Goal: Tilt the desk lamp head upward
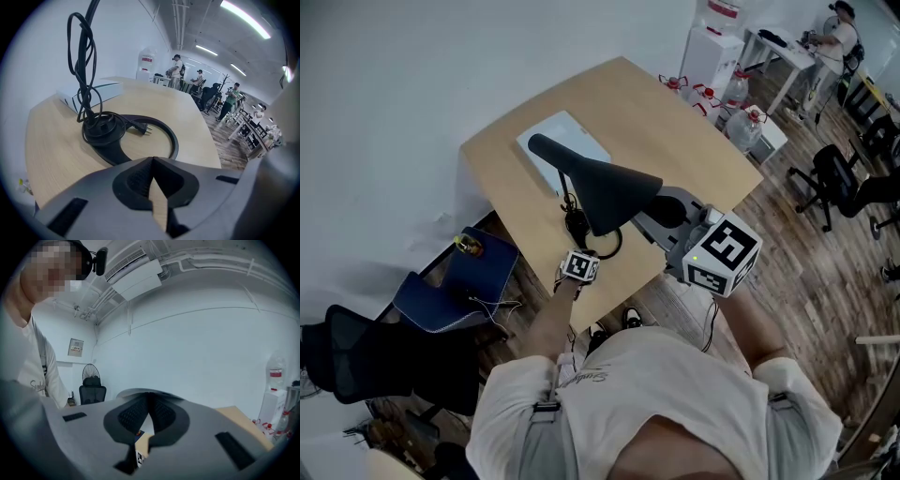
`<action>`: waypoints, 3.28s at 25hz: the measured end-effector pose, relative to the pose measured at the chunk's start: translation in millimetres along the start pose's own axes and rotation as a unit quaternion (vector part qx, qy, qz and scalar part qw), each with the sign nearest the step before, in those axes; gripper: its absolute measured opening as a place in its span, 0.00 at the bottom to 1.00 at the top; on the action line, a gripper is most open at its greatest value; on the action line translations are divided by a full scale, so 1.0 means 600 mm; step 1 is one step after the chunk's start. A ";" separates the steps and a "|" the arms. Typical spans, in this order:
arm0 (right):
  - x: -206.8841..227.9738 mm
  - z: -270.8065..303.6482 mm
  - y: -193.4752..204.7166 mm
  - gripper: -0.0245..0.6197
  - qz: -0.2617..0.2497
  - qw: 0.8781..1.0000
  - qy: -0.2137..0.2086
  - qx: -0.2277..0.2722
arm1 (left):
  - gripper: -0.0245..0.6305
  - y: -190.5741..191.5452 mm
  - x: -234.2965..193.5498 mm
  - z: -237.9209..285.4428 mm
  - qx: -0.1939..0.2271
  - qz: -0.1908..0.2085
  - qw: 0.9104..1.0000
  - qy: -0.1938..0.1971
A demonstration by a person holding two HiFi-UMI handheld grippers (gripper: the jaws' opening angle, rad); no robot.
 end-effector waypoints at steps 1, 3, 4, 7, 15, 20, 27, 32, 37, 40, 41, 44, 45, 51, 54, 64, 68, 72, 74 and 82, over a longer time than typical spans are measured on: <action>0.001 0.001 -0.004 0.03 -0.004 1.000 0.000 0.000 | 0.06 -0.001 0.001 0.000 0.001 0.000 1.000 0.000; 0.003 0.002 -0.011 0.03 -0.010 1.000 0.000 0.001 | 0.06 -0.001 0.003 0.003 0.000 0.001 1.000 0.001; 0.005 0.003 -0.015 0.03 -0.014 1.000 0.000 0.001 | 0.06 0.000 0.003 0.004 0.000 0.001 1.000 0.001; 0.006 0.005 -0.028 0.03 -0.030 1.000 -0.001 -0.001 | 0.06 0.001 0.003 0.005 0.005 0.000 1.000 0.005; 0.011 0.012 -0.046 0.03 -0.031 0.999 -0.011 -0.018 | 0.06 -0.001 0.004 0.004 0.010 -0.002 1.000 0.000; 0.009 0.018 -0.061 0.03 -0.046 0.998 -0.012 -0.040 | 0.06 0.000 0.004 0.004 0.011 -0.005 1.000 0.000; 0.001 0.022 -0.082 0.03 -0.079 0.995 -0.008 -0.059 | 0.06 0.002 0.004 0.003 0.018 -0.005 1.000 0.001; 0.001 0.020 -0.085 0.03 -0.081 0.995 -0.003 -0.058 | 0.06 0.002 0.005 0.002 0.018 -0.008 1.000 0.002; -0.002 0.009 -0.077 0.03 -0.076 0.996 0.000 -0.054 | 0.06 0.002 0.003 0.004 0.017 -0.007 1.000 0.000; -0.001 -0.003 -0.078 0.03 -0.073 0.996 0.013 -0.038 | 0.06 0.002 0.001 0.005 0.018 -0.011 1.000 0.001; 0.001 -0.008 -0.079 0.03 -0.070 0.997 0.017 -0.033 | 0.06 0.002 0.001 0.005 0.018 -0.012 1.000 0.001; 0.007 -0.020 -0.071 0.03 -0.047 0.998 0.023 -0.018 | 0.06 0.002 0.002 0.005 0.017 -0.016 1.000 -0.005; 0.009 -0.024 -0.065 0.03 -0.038 0.999 0.024 -0.015 | 0.06 0.001 0.004 0.005 0.017 -0.016 1.000 -0.010; 0.011 -0.040 -0.023 0.03 -0.018 0.999 0.040 -0.010 | 0.06 0.002 0.018 -0.008 0.017 -0.016 0.999 -0.031; 0.014 -0.049 0.008 0.03 -0.001 0.999 0.049 -0.009 | 0.06 -0.006 0.027 -0.043 0.056 -0.042 0.997 -0.026; 0.022 -0.085 0.151 0.03 0.042 0.998 0.034 0.010 | 0.06 -0.041 0.084 -0.183 0.180 -0.155 0.970 -0.038; 0.024 -0.085 0.201 0.03 0.064 0.997 0.030 0.012 | 0.06 -0.075 0.117 -0.249 0.223 -0.145 0.962 -0.052; 0.031 -0.080 0.234 0.03 0.080 0.997 0.020 0.005 | 0.06 -0.099 0.148 -0.306 0.253 -0.134 0.955 -0.077; 0.036 -0.073 0.244 0.03 0.076 0.997 0.014 0.000 | 0.06 -0.107 0.160 -0.332 0.267 -0.131 0.951 -0.089; 0.004 -0.056 0.259 0.03 0.093 0.996 0.002 0.012 | 0.06 -0.128 0.200 -0.425 0.325 -0.085 0.935 -0.117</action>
Point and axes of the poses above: the fingertips, and each gripper's own axes: z forward along the fingers, x to its right, y out of its underside, the point moved 7 cm from there along -z, backward along the fingers, and after that the axes turned 1 degree about -y, right-handed, at the moved point
